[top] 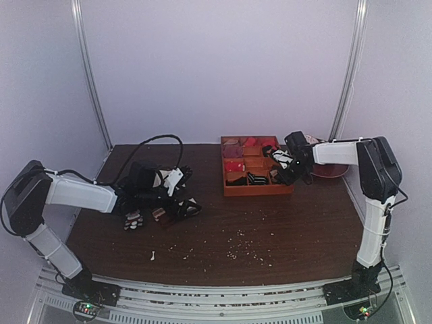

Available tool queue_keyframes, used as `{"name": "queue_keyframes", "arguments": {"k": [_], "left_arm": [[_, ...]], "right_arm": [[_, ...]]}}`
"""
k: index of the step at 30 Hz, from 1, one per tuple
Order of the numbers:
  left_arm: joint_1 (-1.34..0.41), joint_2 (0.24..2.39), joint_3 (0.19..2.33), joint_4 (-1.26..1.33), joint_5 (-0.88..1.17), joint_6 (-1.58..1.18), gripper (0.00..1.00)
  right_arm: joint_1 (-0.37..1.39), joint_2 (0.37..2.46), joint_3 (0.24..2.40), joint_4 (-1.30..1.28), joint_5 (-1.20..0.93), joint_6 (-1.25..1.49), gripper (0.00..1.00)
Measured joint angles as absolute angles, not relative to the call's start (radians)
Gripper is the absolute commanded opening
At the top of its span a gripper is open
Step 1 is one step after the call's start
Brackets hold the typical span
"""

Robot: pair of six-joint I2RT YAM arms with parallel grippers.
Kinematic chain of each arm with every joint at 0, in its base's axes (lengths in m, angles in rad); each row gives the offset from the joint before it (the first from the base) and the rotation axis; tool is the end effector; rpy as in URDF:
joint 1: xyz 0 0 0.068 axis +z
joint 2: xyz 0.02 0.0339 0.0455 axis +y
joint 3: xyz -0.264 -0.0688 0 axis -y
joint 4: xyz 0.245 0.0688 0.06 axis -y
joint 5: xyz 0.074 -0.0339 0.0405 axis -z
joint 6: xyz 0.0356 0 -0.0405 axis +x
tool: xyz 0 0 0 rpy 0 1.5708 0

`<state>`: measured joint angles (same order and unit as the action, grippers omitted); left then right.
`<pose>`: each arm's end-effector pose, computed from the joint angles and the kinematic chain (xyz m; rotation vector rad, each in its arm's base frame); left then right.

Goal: Roll the socks
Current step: Place a pair of socks in the storage box.

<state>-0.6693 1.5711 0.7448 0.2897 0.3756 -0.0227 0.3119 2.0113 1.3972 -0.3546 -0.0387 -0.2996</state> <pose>0.2446 -0.2102 0.1832 0.9069 1.9726 -0.8022 0.4083 0.1331 0.1699 -0.7789 2.4169 0.0540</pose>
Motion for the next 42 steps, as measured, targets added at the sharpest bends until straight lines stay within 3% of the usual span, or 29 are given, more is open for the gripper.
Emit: {"name": "queue_keyframes", "arguments": {"k": [8, 14, 19, 23, 27, 29, 37, 42], "left_arm": [[-0.669, 1.576, 0.745, 0.289, 0.376, -0.022, 0.92], [-0.669, 1.577, 0.753, 0.282, 0.375, -0.019, 0.92], [-0.669, 1.577, 0.765, 0.282, 0.374, -0.017, 0.92], [-0.669, 1.577, 0.765, 0.277, 0.374, -0.017, 0.92], [-0.669, 1.577, 0.765, 0.274, 0.374, -0.017, 0.92], [-0.669, 1.577, 0.765, 0.271, 0.374, -0.016, 0.92], [-0.669, 1.577, 0.765, 0.267, 0.37, -0.016, 0.92], [-0.669, 1.577, 0.765, 0.268, 0.37, -0.016, 0.92]], "right_arm": [[0.311, 2.012, 1.407, -0.368, -0.048, -0.282, 0.31], [0.308, 1.999, 1.407, -0.372, -0.08, -0.26, 0.49], [0.307, 1.995, 1.418, -0.389, -0.097, -0.254, 0.53], [0.307, 1.995, 1.425, -0.403, -0.098, -0.254, 0.5], [0.306, 1.995, 1.424, -0.413, -0.094, -0.25, 0.27], [0.304, 1.996, 1.425, -0.422, -0.09, -0.249, 0.22], [0.305, 2.049, 1.486, -0.479, -0.066, -0.25, 0.25], [0.316, 2.086, 1.531, -0.527, -0.027, -0.221, 0.33]]}}
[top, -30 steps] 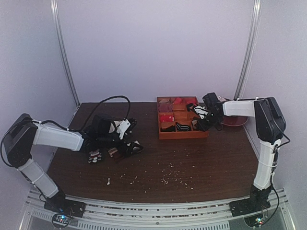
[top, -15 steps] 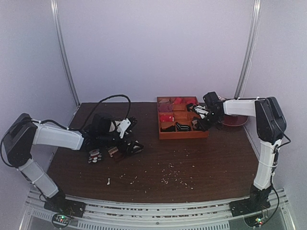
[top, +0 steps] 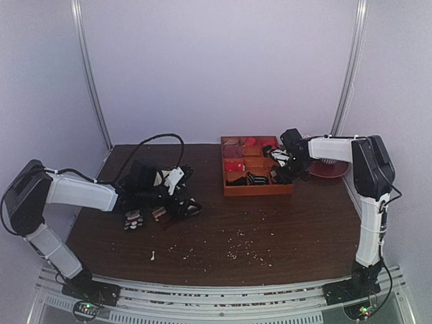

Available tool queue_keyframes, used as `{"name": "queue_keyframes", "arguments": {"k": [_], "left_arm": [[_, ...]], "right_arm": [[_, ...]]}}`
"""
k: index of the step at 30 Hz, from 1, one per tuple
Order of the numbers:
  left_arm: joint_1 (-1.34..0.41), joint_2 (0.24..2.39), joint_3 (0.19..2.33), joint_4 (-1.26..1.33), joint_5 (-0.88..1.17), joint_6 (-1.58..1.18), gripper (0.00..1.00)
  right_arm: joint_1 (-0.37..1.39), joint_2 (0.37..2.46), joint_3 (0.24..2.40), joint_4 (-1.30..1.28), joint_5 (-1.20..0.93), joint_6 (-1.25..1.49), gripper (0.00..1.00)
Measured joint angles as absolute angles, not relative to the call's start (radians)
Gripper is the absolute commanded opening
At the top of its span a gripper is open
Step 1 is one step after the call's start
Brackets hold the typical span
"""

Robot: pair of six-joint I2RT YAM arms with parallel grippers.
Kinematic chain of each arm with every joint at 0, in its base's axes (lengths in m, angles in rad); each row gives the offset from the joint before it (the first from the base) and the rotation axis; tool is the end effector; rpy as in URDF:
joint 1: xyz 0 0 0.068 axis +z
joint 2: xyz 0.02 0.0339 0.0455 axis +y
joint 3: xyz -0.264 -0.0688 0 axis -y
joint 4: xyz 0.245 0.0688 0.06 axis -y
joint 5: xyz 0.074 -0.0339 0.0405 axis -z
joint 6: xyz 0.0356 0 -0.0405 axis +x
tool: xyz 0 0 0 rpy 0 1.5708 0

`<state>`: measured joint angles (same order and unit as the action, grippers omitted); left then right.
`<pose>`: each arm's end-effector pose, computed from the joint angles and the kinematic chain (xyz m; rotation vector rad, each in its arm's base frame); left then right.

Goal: Roll the socks
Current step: Place a pair of socks in the storage box.

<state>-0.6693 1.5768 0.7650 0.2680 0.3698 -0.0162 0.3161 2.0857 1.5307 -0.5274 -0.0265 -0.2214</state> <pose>0.2473 -0.2120 0.1856 0.9108 1.9773 -0.7917 0.4191 0.1381 0.1684 -0.7132 2.5566 0.0664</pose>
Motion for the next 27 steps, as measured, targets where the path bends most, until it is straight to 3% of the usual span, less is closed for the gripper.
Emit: {"name": "queue_keyframes", "arguments": {"k": [11, 27], "left_arm": [[-0.669, 1.583, 0.765, 0.268, 0.367, -0.015, 0.92], [-0.669, 1.591, 0.768, 0.263, 0.366, -0.008, 0.92]], "right_arm": [[0.319, 2.07, 1.541, -0.522, -0.062, -0.2, 0.57], [0.299, 2.042, 1.579, -0.634, -0.105, -0.198, 0.6]]}}
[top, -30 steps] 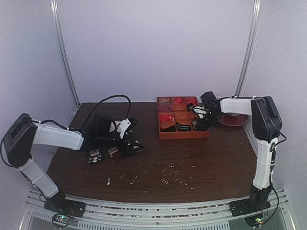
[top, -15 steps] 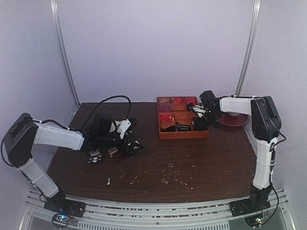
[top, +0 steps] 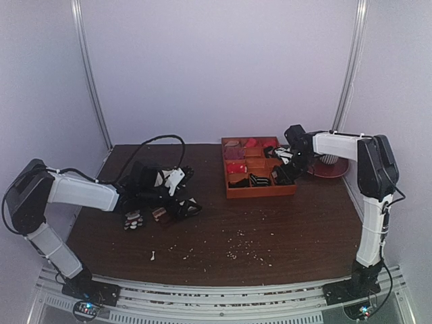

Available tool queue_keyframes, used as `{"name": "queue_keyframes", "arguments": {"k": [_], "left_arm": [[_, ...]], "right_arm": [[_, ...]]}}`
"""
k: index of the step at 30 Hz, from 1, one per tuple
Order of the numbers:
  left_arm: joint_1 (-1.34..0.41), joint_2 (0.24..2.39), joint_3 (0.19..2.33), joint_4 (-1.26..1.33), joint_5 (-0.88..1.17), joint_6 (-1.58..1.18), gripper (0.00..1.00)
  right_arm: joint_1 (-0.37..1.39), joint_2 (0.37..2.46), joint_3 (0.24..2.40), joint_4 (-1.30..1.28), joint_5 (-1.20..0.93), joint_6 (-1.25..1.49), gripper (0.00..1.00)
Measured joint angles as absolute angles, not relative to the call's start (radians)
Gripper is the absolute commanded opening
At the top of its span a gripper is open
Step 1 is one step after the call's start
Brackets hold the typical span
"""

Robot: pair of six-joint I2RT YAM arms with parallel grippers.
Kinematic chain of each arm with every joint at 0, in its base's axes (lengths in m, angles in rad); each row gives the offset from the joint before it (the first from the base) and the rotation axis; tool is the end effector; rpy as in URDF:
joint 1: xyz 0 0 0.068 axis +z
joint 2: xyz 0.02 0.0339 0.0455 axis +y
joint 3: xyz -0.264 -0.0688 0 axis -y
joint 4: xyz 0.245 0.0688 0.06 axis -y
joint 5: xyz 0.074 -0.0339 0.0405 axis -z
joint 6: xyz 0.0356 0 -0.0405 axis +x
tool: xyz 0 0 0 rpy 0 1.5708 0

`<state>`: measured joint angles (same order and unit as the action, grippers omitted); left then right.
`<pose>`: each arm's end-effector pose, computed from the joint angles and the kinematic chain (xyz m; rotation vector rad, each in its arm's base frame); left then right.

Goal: Roll the socks
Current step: Place a pair of socks in the storage box, then adjust the pair of socks at the center of the board.

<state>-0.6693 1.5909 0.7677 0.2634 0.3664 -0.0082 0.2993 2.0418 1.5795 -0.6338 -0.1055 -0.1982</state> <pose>0.2483 -0.2127 0.1816 0.9191 1.9897 -0.7820 0.4154 0.1321 0.1959 -0.6898 2.5772 0.1733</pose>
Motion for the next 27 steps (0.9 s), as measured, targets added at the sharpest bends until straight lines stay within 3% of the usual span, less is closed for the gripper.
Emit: {"name": "queue_keyframes", "arguments": {"k": [15, 23, 27], "left_arm": [[-0.669, 1.596, 0.784, 0.261, 0.367, -0.007, 0.92], [-0.669, 1.604, 0.784, 0.26, 0.367, -0.007, 0.92], [-0.669, 1.604, 0.784, 0.26, 0.367, -0.005, 0.92]], "right_arm": [[0.292, 1.924, 1.596, -0.62, -0.148, -0.187, 0.58], [0.291, 2.012, 1.604, -0.594, -0.188, -0.184, 0.42], [0.291, 2.063, 1.604, -0.575, -0.185, -0.181, 0.24]]}}
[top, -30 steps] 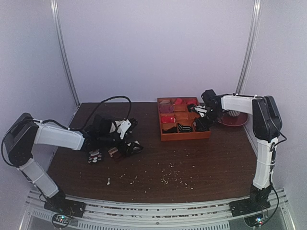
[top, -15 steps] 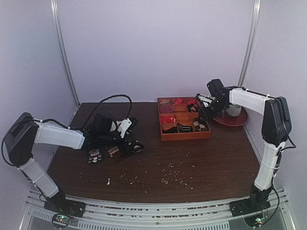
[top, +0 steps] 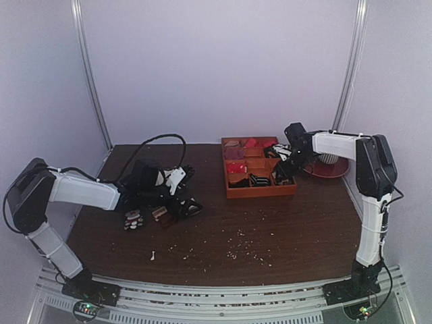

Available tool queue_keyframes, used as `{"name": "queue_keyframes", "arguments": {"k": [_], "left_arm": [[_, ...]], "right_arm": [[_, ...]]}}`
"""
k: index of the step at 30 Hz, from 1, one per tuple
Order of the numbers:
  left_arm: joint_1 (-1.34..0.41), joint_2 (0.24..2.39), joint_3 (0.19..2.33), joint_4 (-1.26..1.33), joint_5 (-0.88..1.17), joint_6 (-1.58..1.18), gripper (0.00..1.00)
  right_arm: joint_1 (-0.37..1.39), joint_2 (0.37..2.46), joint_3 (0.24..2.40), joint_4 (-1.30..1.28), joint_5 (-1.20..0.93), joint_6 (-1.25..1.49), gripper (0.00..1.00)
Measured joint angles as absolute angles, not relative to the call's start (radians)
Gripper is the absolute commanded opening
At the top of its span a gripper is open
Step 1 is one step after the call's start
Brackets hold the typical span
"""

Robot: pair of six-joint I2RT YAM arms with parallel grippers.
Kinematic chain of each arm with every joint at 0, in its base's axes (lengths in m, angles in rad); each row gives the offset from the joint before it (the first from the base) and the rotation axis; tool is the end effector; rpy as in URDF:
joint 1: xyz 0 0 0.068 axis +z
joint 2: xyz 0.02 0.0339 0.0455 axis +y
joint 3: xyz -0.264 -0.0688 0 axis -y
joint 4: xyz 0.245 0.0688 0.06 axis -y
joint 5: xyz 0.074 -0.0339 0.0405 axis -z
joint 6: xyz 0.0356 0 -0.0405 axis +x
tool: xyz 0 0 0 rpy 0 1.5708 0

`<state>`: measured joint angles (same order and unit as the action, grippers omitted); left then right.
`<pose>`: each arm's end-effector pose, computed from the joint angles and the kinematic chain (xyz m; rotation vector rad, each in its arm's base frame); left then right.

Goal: Roll the socks
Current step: Adjust the pair of socks at the center of the board, then reset both arms

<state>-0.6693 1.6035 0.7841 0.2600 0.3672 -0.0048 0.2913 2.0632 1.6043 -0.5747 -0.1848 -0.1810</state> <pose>0.2514 -0.2151 0.1824 0.9227 1.9870 -0.7810 0.4261 0.1346 0.1978 -0.6733 2.5141 0.2802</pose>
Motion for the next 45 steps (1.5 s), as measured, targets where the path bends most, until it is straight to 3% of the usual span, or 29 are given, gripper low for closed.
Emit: {"name": "queue_keyframes", "arguments": {"k": [11, 20, 28, 29, 30, 31, 45], "left_arm": [[-0.669, 1.606, 0.784, 0.26, 0.367, -0.004, 0.92], [-0.669, 1.622, 0.784, 0.257, 0.367, 0.002, 0.92], [-0.669, 1.621, 0.785, 0.241, 0.326, 0.002, 0.98], [-0.669, 1.62, 0.786, 0.236, 0.313, 0.002, 0.98], [-0.669, 1.619, 0.786, 0.235, 0.304, 0.001, 0.98], [-0.669, 1.617, 0.788, 0.233, 0.292, -0.001, 0.98], [-0.669, 1.515, 0.817, 0.235, 0.067, -0.041, 0.98]], "right_arm": [[0.291, 2.044, 1.518, -0.489, -0.166, -0.083, 0.18], [0.297, 2.067, 1.517, -0.466, -0.138, -0.019, 0.24], [0.297, 2.062, 1.52, -0.474, -0.118, 0.009, 0.56], [0.297, 2.051, 1.504, -0.466, -0.111, 0.008, 0.7], [0.297, 2.039, 1.491, -0.463, -0.109, 0.012, 0.95], [0.297, 2.022, 1.477, -0.458, -0.112, 0.012, 0.99], [0.289, 1.621, 1.374, -0.361, -0.175, 0.0, 1.0]]}}
